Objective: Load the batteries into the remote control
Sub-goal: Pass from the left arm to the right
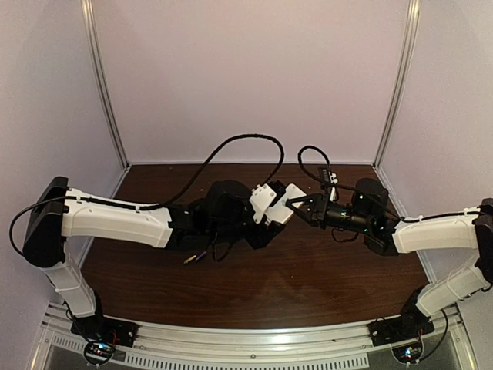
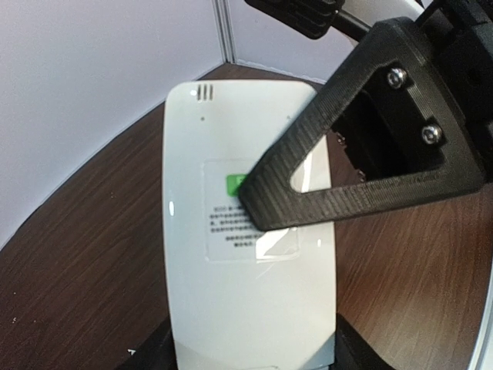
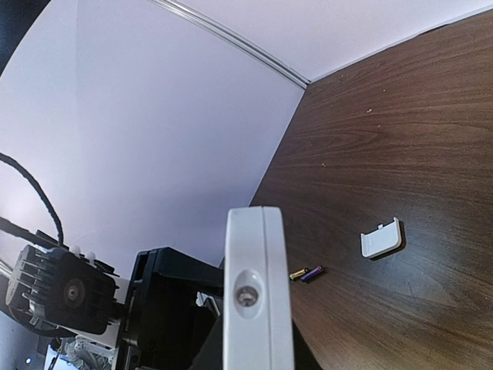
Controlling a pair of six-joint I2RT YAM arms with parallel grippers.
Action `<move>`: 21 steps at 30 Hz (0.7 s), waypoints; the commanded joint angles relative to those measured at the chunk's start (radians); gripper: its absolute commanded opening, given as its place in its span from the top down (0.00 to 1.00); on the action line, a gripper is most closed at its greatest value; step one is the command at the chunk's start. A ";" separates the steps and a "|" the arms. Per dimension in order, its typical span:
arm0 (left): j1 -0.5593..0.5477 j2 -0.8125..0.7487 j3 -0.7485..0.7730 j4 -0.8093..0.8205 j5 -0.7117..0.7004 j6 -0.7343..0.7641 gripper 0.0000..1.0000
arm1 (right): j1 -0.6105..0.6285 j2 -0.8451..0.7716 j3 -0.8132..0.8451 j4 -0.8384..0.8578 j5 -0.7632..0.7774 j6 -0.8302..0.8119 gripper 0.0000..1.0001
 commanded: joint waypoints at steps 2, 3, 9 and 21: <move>0.001 0.009 0.040 0.098 0.027 -0.015 0.61 | 0.025 0.014 0.004 0.049 -0.015 0.030 0.91; 0.000 0.007 0.044 0.089 0.033 -0.014 0.54 | 0.025 0.011 0.003 0.046 -0.014 0.027 0.96; 0.024 -0.072 0.039 -0.089 0.024 -0.025 0.19 | 0.005 -0.032 -0.004 -0.018 -0.007 -0.008 1.00; 0.274 -0.405 -0.166 -0.563 0.175 -0.122 0.17 | -0.109 -0.143 -0.068 -0.132 -0.065 -0.088 1.00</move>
